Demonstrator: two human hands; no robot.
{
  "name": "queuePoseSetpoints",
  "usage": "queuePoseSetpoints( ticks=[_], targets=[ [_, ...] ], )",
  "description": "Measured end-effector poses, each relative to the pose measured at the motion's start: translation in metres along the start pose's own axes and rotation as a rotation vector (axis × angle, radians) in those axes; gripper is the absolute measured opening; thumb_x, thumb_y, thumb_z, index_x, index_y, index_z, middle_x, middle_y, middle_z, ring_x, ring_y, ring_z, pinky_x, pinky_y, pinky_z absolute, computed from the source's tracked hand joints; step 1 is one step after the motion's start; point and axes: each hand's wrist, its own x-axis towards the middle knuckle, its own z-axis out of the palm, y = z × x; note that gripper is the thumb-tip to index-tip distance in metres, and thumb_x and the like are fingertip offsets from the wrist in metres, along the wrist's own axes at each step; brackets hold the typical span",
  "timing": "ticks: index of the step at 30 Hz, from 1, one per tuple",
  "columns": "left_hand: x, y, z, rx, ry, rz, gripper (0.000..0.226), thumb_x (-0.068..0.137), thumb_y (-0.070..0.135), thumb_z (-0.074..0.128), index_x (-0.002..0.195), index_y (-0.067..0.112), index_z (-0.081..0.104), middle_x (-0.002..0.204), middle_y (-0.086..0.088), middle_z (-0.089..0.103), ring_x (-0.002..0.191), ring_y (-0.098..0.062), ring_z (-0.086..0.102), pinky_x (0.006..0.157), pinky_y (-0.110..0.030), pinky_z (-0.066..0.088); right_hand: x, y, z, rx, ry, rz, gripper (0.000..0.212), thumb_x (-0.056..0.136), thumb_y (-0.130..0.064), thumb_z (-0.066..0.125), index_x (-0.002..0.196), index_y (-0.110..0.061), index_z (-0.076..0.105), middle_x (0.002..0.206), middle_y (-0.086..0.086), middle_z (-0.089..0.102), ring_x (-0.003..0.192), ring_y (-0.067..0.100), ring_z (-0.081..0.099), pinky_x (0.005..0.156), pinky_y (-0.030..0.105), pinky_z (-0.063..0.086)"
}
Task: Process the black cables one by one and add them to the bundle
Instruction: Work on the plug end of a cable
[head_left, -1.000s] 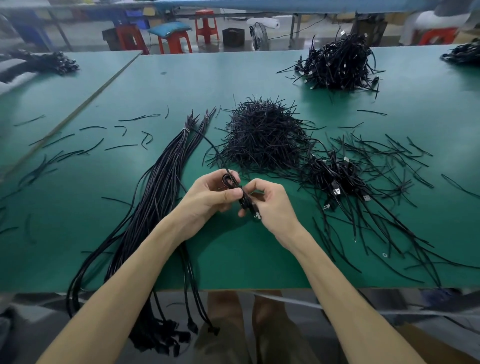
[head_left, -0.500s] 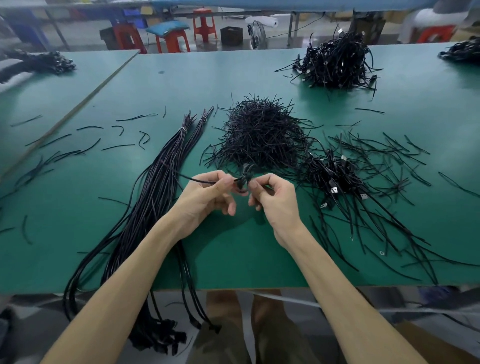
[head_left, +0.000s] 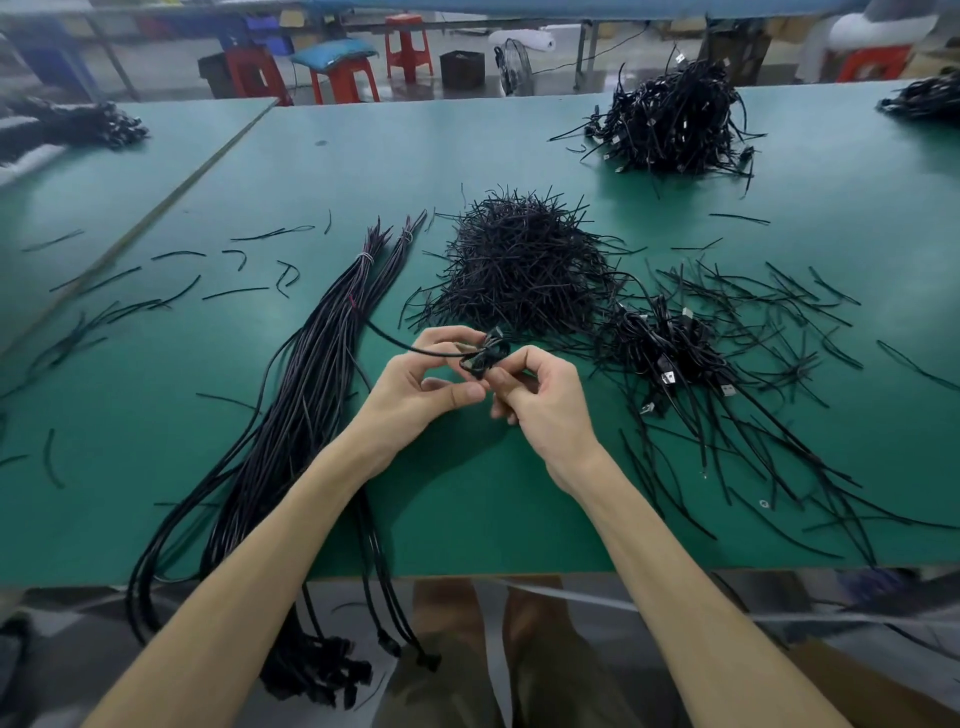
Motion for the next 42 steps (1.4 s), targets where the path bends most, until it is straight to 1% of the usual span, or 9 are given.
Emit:
queuePoseSetpoints(
  ticks=[7,11,16,20,23,27,33,37,42],
  targets=[
    [0.002,0.004,0.001,-0.022,0.036,0.034,0.029,0.087,0.002,0.072,0.107,-0.006,0.053,0.139,-0.009,0.062,0.133,-0.021,0.056,0.098,-0.031,0.050,0.002,0.002,0.001,-0.049,-0.056,0.002,0.018,0.095,-0.002,0.065,0.080,-0.012,0.063,0.062,0.004,0.063,0.055,0.014,0.059,0.054,0.018,0.042],
    [0.003,0.007,0.001,-0.015,-0.034,0.077,0.046,0.089,-0.003,0.071,0.132,0.000,0.057,0.144,-0.005,0.060,0.139,-0.020,0.052,0.102,-0.030,0.051,0.003,0.003,0.002,-0.088,-0.084,0.007,0.019,0.095,-0.005,0.067,0.080,-0.015,0.061,0.067,0.005,0.064,0.057,0.016,0.061,0.056,0.021,0.042],
    [0.003,0.005,0.004,0.065,0.114,0.004,0.023,0.084,0.008,0.079,0.105,0.005,0.073,0.109,-0.015,0.073,0.101,-0.032,0.070,0.089,-0.046,0.055,0.003,0.003,0.003,-0.124,-0.077,-0.008,0.023,0.095,-0.006,0.067,0.078,-0.016,0.057,0.071,-0.002,0.063,0.054,0.013,0.060,0.057,0.026,0.046],
    [0.004,0.004,0.005,0.132,0.207,-0.052,0.021,0.078,0.037,0.081,0.093,0.024,0.074,0.077,-0.004,0.062,0.067,-0.015,0.054,0.062,-0.027,0.046,0.002,0.002,0.004,-0.155,-0.058,-0.030,0.028,0.095,-0.002,0.065,0.076,-0.019,0.054,0.064,-0.002,0.061,0.053,0.013,0.058,0.063,0.038,0.053],
    [0.004,0.004,0.004,0.075,0.182,-0.107,0.028,0.090,0.040,0.073,0.105,0.016,0.072,0.075,-0.004,0.067,0.064,-0.017,0.059,0.057,-0.024,0.050,0.001,0.002,0.004,-0.155,-0.043,-0.037,0.021,0.093,-0.003,0.067,0.078,-0.014,0.058,0.060,-0.001,0.061,0.053,0.011,0.057,0.058,0.027,0.048],
    [0.002,0.006,0.003,-0.088,0.050,-0.210,0.032,0.103,0.029,0.061,0.130,0.012,0.059,0.070,-0.018,0.064,0.044,-0.029,0.056,0.046,-0.031,0.050,0.002,0.003,0.005,-0.143,-0.020,-0.048,0.022,0.092,-0.001,0.068,0.077,-0.014,0.058,0.066,0.009,0.066,0.058,0.019,0.058,0.061,0.033,0.050],
    [0.004,0.010,0.004,-0.120,0.066,-0.259,0.035,0.106,0.033,0.053,0.106,0.000,0.065,0.069,-0.023,0.060,0.040,-0.030,0.059,0.041,-0.029,0.045,0.002,0.002,0.005,-0.142,-0.004,-0.055,0.023,0.093,-0.001,0.067,0.076,-0.013,0.058,0.066,0.004,0.066,0.059,0.012,0.058,0.062,0.032,0.051],
    [0.003,0.012,0.005,-0.095,0.086,-0.263,0.047,0.103,0.048,0.054,0.081,0.007,0.059,0.062,-0.017,0.065,0.040,-0.028,0.059,0.037,-0.025,0.039,0.000,0.000,0.002,-0.078,-0.001,-0.028,0.017,0.094,0.005,0.060,0.081,-0.006,0.058,0.062,-0.003,0.064,0.054,0.011,0.056,0.055,0.023,0.046],
    [0.003,0.013,0.001,-0.151,0.111,-0.296,0.050,0.104,0.045,0.054,0.071,0.012,0.073,0.058,-0.012,0.061,0.042,-0.025,0.055,0.038,-0.023,0.034,0.001,0.001,0.001,-0.053,-0.011,0.003,0.024,0.093,0.008,0.058,0.081,-0.012,0.058,0.057,0.002,0.062,0.056,0.015,0.056,0.059,0.023,0.042]
  ],
)
